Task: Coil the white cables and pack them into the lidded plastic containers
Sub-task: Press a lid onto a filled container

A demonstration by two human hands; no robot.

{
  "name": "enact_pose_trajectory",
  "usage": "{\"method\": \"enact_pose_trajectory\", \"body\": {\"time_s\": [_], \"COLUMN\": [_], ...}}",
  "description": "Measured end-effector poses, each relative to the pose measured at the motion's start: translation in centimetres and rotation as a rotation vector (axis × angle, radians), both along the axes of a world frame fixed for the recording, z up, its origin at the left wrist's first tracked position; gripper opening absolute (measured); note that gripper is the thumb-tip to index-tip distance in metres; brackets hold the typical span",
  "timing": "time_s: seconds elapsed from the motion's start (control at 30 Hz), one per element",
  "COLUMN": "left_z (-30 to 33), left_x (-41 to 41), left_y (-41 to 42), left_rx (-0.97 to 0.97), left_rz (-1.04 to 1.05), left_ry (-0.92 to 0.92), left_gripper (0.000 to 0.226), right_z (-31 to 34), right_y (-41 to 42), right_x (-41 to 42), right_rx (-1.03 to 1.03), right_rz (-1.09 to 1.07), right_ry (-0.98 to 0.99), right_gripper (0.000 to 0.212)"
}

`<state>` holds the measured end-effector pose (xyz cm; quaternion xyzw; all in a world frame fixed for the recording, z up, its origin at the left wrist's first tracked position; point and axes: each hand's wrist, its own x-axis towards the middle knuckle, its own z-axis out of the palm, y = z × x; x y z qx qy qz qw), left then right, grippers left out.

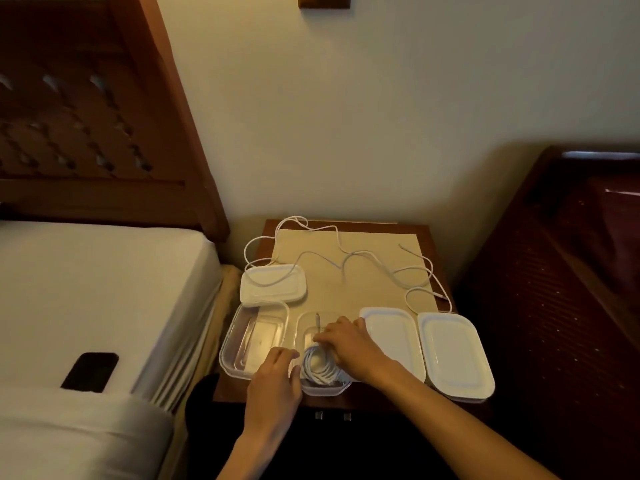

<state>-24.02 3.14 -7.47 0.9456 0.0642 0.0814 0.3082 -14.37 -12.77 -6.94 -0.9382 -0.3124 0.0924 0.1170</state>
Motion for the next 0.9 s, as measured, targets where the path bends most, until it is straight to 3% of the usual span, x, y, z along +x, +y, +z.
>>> {"method": "enact_pose_trajectory", "body": {"time_s": [0.2,0.37,0.5,0.67,0.9], "left_z": [-0.4,2.0,4.9,4.6,1.5], "left_x": [0.1,1.9,6.8,14.5,17.5], "left_y": [0.3,1.5,4.5,9.6,12.2], "left_rx": [-0.037,-0.014,-0.012,-0.045,0.023], "left_rz": [-0.019,0.013,0.139,0.343,0.319], "left_ry": [-0.017,-0.103,-0.224,0.003,0.35], "left_gripper": [0.01,0.002,0.003,0.01,0.017], "right_z": [-1.5,0.7,3.3,2.1,-1.5], "right_y": [-0.6,0.4,3.2,7.1,8.9], "right_x": [-0.3,0.4,3.6,9.9,12.9], "right_rx": [0.121,0.215,0.419,0.38,0.345], "right_rz": [0.014,-0.124,-0.294,-0.512,-0.698], "right_ry": [-0.125,-0.288,-0.083,0.13,0.3], "right_gripper": [0.031,0.021,0.021,0.018,0.026]}}
